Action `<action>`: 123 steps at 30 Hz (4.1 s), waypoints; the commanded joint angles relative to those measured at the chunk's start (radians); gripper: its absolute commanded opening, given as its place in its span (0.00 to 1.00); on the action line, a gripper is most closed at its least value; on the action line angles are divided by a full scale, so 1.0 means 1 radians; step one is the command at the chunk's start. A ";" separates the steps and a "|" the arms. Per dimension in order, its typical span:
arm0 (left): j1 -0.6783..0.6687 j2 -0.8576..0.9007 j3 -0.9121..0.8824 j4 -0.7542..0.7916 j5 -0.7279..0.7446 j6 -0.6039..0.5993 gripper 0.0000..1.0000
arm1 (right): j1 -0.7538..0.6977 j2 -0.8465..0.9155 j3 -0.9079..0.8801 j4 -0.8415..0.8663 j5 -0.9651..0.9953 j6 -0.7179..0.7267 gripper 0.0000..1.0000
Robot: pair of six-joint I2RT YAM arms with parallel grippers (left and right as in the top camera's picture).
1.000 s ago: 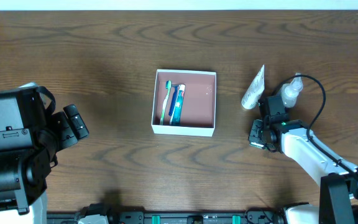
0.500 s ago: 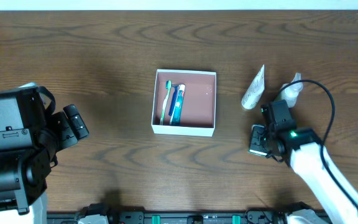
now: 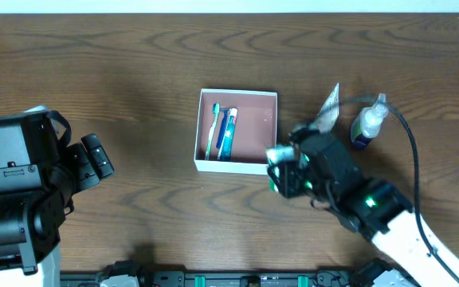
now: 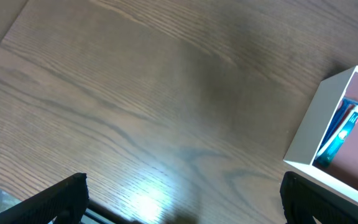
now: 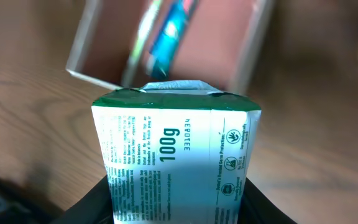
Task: Pack container
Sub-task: 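Carry soap package with right gripper and place it in the box, then grasp the white bamboo lotion tube with the right gripper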
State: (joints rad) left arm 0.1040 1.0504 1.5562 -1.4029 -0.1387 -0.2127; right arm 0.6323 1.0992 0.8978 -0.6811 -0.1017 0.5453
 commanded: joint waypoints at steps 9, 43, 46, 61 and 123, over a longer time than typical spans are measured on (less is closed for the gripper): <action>0.006 0.001 0.011 0.000 -0.016 0.001 0.98 | 0.010 0.489 0.437 0.019 0.016 0.082 0.16; 0.006 0.001 0.011 0.000 -0.016 0.001 0.98 | 0.032 0.770 0.651 0.112 -0.044 -0.023 0.62; 0.006 0.001 0.011 0.000 -0.016 0.001 0.98 | 0.006 0.695 0.660 0.058 -0.043 -0.031 0.63; 0.006 0.001 0.011 0.000 -0.016 0.001 0.98 | -0.329 0.472 0.657 -0.403 0.021 -0.154 0.69; 0.006 0.001 0.011 0.000 -0.016 0.001 0.98 | -0.296 0.254 0.766 -0.408 0.071 -0.230 0.01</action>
State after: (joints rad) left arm 0.1043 1.0512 1.5562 -1.4021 -0.1390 -0.2127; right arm 0.2741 1.4437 1.6001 -1.1046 -0.0154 0.2810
